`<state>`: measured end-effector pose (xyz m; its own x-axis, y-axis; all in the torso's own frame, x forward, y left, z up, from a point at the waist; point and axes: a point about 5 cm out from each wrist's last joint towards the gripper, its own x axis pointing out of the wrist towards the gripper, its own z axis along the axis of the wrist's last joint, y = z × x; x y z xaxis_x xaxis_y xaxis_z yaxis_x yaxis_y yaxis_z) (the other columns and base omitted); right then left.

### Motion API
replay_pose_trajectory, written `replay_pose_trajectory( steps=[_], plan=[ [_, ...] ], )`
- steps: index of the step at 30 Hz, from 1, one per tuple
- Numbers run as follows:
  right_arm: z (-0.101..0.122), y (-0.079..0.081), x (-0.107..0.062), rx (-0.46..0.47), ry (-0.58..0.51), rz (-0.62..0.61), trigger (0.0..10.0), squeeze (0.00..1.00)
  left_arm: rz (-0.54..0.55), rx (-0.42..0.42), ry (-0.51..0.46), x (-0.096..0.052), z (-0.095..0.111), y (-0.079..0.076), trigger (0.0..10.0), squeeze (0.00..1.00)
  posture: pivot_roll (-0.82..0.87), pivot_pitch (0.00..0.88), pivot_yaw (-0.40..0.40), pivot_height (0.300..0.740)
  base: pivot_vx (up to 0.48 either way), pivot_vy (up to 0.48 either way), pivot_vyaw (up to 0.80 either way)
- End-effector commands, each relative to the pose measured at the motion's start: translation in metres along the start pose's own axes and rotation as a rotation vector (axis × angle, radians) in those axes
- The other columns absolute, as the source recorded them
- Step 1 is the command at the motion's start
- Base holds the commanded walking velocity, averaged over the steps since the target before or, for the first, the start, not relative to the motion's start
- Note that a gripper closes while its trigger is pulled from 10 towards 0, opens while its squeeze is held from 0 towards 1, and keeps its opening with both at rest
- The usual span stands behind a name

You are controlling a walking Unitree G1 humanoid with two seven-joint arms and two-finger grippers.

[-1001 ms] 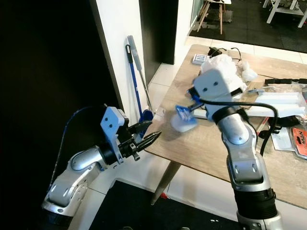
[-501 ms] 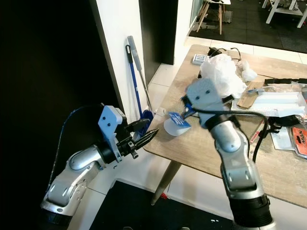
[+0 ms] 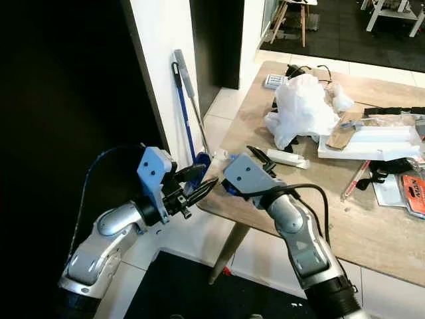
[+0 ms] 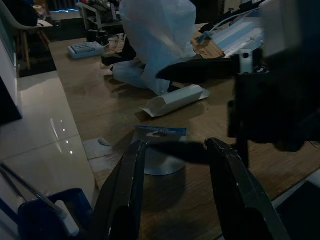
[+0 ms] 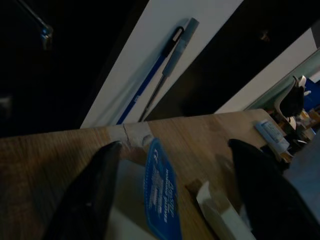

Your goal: Picking trash to rubbish bin

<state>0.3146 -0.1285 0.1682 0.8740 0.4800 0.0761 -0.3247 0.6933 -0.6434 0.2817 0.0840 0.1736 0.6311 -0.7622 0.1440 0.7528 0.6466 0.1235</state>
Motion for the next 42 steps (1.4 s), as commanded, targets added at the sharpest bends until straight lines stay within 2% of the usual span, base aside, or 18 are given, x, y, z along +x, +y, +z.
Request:
replay_pose_trajectory(
  steps=[1, 5, 6, 11, 13, 19, 20, 21, 22, 23, 24, 34, 36, 37, 38, 39, 40, 42],
  plan=[
    [-0.007, 0.006, 0.003, 0.004, 0.0, 0.015, 10.0, 1.0, 0.023, 0.012, 0.0, -0.001, -0.001, 0.002, 10.0, 0.0, -0.03, 0.169, 0.062, 0.74, 0.0, 0.0, 0.0],
    [-0.009, 0.007, 0.006, 0.003, -0.022, 0.008, 10.0, 1.0, 0.061, 0.028, -0.02, 0.0, 0.001, 0.005, 10.0, 0.0, -0.02, 0.178, 0.059, 0.74, 0.0, 0.0, 0.0],
    [-0.013, 0.008, 0.01, -0.05, -0.031, 0.0, 10.0, 1.0, 0.056, 0.014, -0.029, 0.0, 0.002, 0.003, 10.0, 0.0, -0.02, 0.187, 0.06, 0.74, 0.0, 0.0, 0.0],
    [-0.019, 0.008, 0.014, -0.046, -0.027, -0.008, 10.0, 1.0, -0.027, -0.011, -0.029, -0.001, 0.002, -0.008, 10.0, 0.0, -0.01, 0.21, 0.06, 0.74, 0.0, 0.0, 0.0],
    [-0.025, 0.009, 0.018, -0.015, -0.03, -0.007, 10.0, 1.0, -0.102, -0.01, -0.002, -0.003, -0.002, -0.022, 10.0, 0.0, 0.0, 0.23, 0.061, 0.74, 0.0, 0.0, 0.0],
    [-0.029, 0.01, 0.023, 0.01, -0.047, 0.007, 10.0, 1.0, -0.104, -0.009, 0.004, -0.004, -0.002, -0.027, 10.0, 0.0, 0.01, 0.248, 0.062, 0.74, 0.0, 0.0, 0.0],
    [-0.03, 0.01, 0.024, 0.01, -0.048, 0.007, 10.0, 0.95, -0.104, -0.009, 0.005, -0.005, -0.002, -0.027, 10.0, 0.0, 0.01, 0.256, 0.06, 0.74, 0.0, 0.0, 0.0],
    [-0.031, 0.009, 0.025, 0.014, -0.047, 0.003, 10.0, 0.66, -0.102, -0.01, 0.007, -0.006, -0.002, -0.028, 10.0, 0.0, 0.02, 0.263, 0.059, 0.74, 0.0, 0.0, 0.0],
    [-0.033, 0.008, 0.025, 0.014, -0.043, 0.0, 10.0, 0.19, -0.101, -0.012, 0.009, -0.008, -0.002, -0.028, 10.0, 0.0, 0.02, 0.27, 0.057, 0.74, 0.0, 0.0, 0.0],
    [-0.033, 0.008, 0.025, 0.014, -0.043, 0.0, 10.0, 0.19, -0.101, -0.012, 0.009, -0.008, -0.002, -0.028, 10.0, 0.0, 0.02, 0.27, 0.057, 0.74, 0.0, 0.0, 0.0],
    [-0.034, 0.007, 0.025, 0.019, -0.038, -0.006, 10.0, 0.0, -0.098, -0.012, 0.01, -0.009, -0.001, -0.029, 10.0, 0.0, 0.02, 0.274, 0.056, 0.74, 0.0, 0.0, 0.0],
    [-0.044, -0.003, 0.029, 0.084, -0.013, -0.053, 10.0, 0.0, -0.092, -0.027, 0.013, -0.015, 0.001, -0.036, 10.0, 0.0, 0.03, 0.299, 0.049, 0.74, 0.0, 0.0, 0.0],
    [-0.045, -0.005, 0.03, 0.127, -0.004, -0.07, 10.0, 0.0, -0.088, -0.03, 0.013, -0.015, 0.001, -0.037, 10.0, 0.0, 0.03, 0.3, 0.047, 0.74, 0.0, 0.0, 0.0],
    [-0.046, -0.006, 0.031, 0.155, 0.003, -0.079, 4.6, 0.0, -0.088, -0.031, 0.013, -0.016, 0.001, -0.037, 10.0, 0.0, 0.03, 0.301, 0.047, 0.74, 0.0, 0.0, 0.0],
    [-0.047, -0.007, 0.032, 0.176, 0.009, -0.086, 0.9, 0.0, -0.087, -0.031, 0.014, -0.016, 0.001, -0.037, 10.0, 0.0, 0.03, 0.301, 0.048, 0.74, 0.0, 0.0, 0.0],
    [-0.048, -0.007, 0.032, 0.187, 0.013, -0.088, 0.9, 0.0, -0.086, -0.031, 0.015, -0.016, 0.001, -0.038, 10.0, 0.0, 0.03, 0.301, 0.048, 0.74, 0.0, 0.0, 0.0],
    [-0.049, -0.006, 0.032, 0.202, 0.021, -0.085, 0.0, 0.0, -0.083, -0.032, 0.016, -0.016, 0.002, -0.038, 10.0, 0.0, 0.04, 0.302, 0.051, 0.74, 0.0, 0.0, 0.0],
    [-0.053, -0.004, 0.032, 0.217, 0.037, -0.066, 0.0, 0.0, -0.065, -0.035, 0.019, -0.016, 0.002, -0.037, 10.0, 0.0, 0.03, 0.301, 0.053, 0.74, 0.0, 0.0, 0.0]
  ],
)
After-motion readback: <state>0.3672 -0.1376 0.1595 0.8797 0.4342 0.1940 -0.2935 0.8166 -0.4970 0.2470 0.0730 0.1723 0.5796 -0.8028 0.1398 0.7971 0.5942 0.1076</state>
